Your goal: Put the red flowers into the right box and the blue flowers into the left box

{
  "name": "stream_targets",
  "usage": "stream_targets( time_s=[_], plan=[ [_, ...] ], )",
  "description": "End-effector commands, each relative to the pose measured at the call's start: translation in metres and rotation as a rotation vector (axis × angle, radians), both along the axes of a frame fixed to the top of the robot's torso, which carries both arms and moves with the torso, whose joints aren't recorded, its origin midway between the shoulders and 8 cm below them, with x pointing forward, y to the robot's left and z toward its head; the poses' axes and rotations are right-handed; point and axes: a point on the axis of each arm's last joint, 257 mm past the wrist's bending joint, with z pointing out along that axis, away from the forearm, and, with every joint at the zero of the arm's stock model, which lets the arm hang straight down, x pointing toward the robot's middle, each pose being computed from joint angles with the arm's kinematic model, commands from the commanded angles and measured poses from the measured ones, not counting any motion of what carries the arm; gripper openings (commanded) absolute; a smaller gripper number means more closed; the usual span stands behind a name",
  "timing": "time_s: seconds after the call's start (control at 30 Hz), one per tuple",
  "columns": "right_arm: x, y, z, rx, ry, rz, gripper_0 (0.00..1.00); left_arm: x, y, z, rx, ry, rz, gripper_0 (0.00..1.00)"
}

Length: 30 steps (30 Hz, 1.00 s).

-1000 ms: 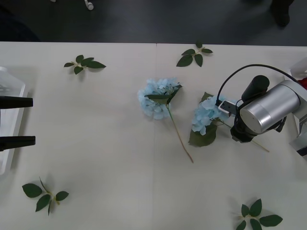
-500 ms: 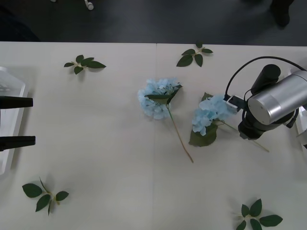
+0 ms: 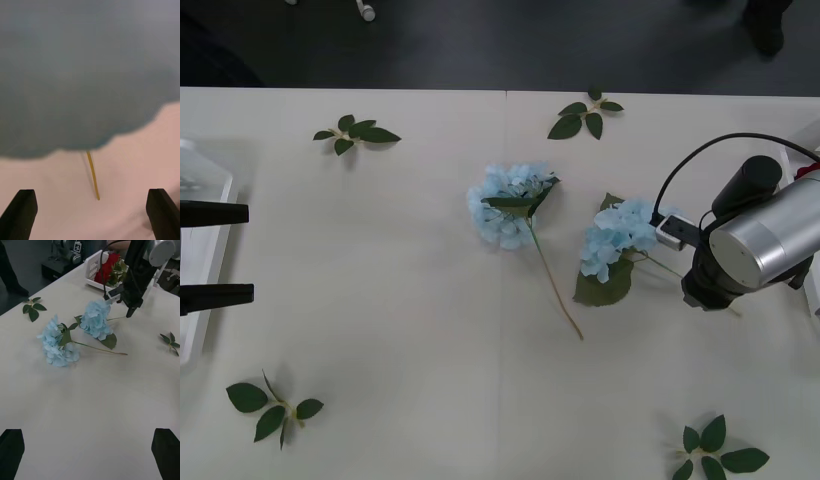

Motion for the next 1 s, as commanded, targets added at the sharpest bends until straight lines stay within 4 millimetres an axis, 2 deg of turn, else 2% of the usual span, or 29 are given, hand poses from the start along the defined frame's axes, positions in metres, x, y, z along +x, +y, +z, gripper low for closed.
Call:
stream_targets(
  time_s=[0.03,0.63,1.0],
  plan=[
    [0.008,-0.009,0.009,-0.041,-0.051,0.033,0.85,0.004,0.004,0.011,0.033,-0.067,-0.007,1.0],
    [0.019,0.027,-0.016,0.041,-0.14,0.158,0.85,0.004,0.004,0.011,0.033,-0.067,-0.007,1.0],
    [0.023,0.028,-0.044,0.045,-0.144,0.166,0.85,0.004,0.004,0.011,0.033,-0.067,-0.007,1.0]
  ],
)
